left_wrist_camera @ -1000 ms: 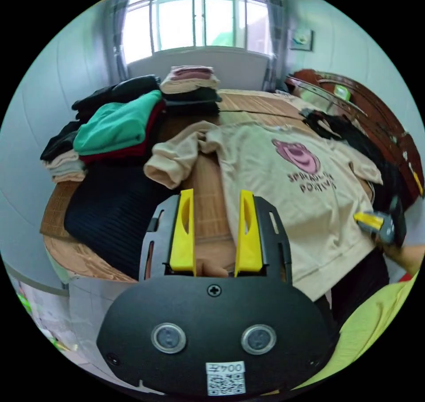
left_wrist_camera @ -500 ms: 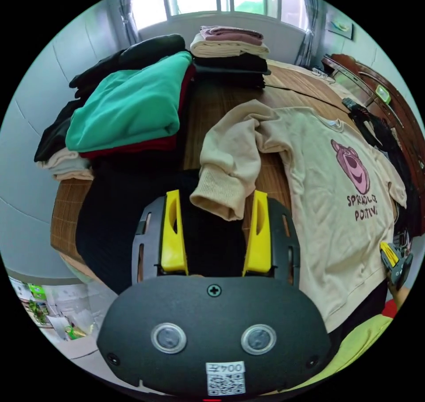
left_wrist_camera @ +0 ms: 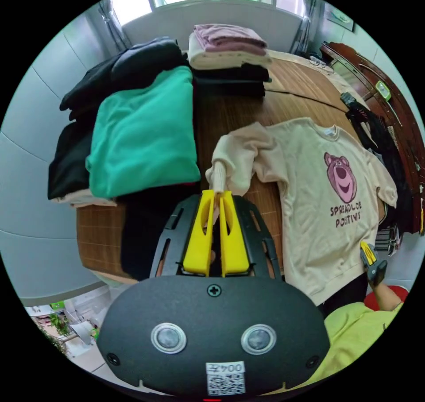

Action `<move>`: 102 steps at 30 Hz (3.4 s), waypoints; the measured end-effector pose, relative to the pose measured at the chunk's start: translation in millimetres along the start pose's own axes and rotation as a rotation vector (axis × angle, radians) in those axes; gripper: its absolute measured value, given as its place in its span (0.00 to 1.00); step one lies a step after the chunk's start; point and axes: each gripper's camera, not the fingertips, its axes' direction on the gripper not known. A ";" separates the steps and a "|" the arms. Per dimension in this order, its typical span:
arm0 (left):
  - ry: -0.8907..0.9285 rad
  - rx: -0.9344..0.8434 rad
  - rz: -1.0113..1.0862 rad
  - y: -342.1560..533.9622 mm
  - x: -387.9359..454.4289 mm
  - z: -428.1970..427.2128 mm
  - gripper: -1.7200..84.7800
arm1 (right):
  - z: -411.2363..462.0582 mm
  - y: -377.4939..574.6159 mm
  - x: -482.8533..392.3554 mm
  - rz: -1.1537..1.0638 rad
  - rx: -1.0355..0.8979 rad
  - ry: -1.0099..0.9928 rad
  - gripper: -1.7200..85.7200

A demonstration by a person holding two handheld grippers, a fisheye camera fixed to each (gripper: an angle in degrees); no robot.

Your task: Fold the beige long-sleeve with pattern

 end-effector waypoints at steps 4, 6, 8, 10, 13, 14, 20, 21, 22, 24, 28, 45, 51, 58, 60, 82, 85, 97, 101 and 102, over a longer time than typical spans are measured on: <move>-0.052 -0.009 0.005 -84.9 -13.8 -138.6 0.04 | -0.3 0.9 -0.6 0.002 0.004 -0.004 0.01; -0.089 -0.023 0.017 -119.5 -8.5 -187.0 0.04 | -0.9 0.9 0.1 0.006 0.004 -0.012 0.01; -0.109 -0.086 0.066 -163.6 12.2 -225.4 0.04 | -1.7 0.8 0.5 0.008 0.004 -0.016 0.01; -0.122 -0.142 0.111 -192.8 35.7 -239.8 0.04 | -2.7 0.7 0.9 0.009 0.005 -0.020 0.01; -0.145 -0.231 0.211 -231.4 83.2 -244.3 0.04 | -5.1 0.8 2.8 0.015 0.006 -0.031 0.01; -0.148 -0.259 0.253 -244.0 102.7 -243.9 0.04 | -6.3 1.0 3.7 0.017 0.007 -0.036 0.01; -0.067 -0.322 0.343 -310.8 177.9 -250.6 0.04 | -14.0 0.9 10.0 0.029 0.012 -0.066 0.01; -0.045 -0.319 0.351 -317.6 184.8 -252.3 0.04 | -15.9 0.8 10.6 0.029 0.013 -0.067 0.01; -0.012 -0.311 0.365 -331.0 198.6 -255.1 0.04 | -17.0 0.8 11.0 0.029 0.013 -0.067 0.01; 0.024 -0.295 0.379 -351.0 217.3 -257.2 0.04 | -21.5 1.0 12.8 0.030 0.017 -0.069 0.01; 0.159 -0.267 0.423 -388.9 253.1 -246.0 0.04 | -28.9 1.5 18.7 0.037 0.024 -0.086 0.01; 0.544 -0.311 0.374 -434.1 230.6 57.7 0.20 | -75.4 0.4 54.8 0.057 0.041 -0.117 0.01; 0.608 -0.101 0.468 -402.5 169.4 53.6 0.25 | -94.6 3.1 77.9 0.066 0.049 -0.129 0.01; 0.030 0.167 0.618 -198.5 -29.7 82.7 0.20 | -117.6 8.8 111.0 0.078 0.056 -0.145 0.01; 0.016 0.131 0.585 -127.5 -89.0 118.9 0.19 | -126.9 13.4 130.4 0.097 0.067 -0.180 0.01; 0.216 0.150 0.170 134.6 -470.1 121.8 0.07 | -2.5 340.7 649.1 1.889 0.690 -1.026 0.15; 0.230 0.115 0.149 113.4 -502.9 108.3 0.06 | 9.6 342.3 651.9 1.927 0.688 -1.054 0.15; 0.219 0.095 0.137 64.3 -575.7 13.4 0.05 | 12.8 322.5 666.2 1.928 0.580 -0.937 0.15; 0.214 0.090 0.138 53.0 -585.1 -23.7 0.05 | 0.8 309.8 666.4 1.907 0.633 -0.933 0.07; 0.216 0.090 0.137 51.7 -586.4 -28.8 0.05 | -10.0 301.7 669.4 1.885 0.623 -0.910 0.07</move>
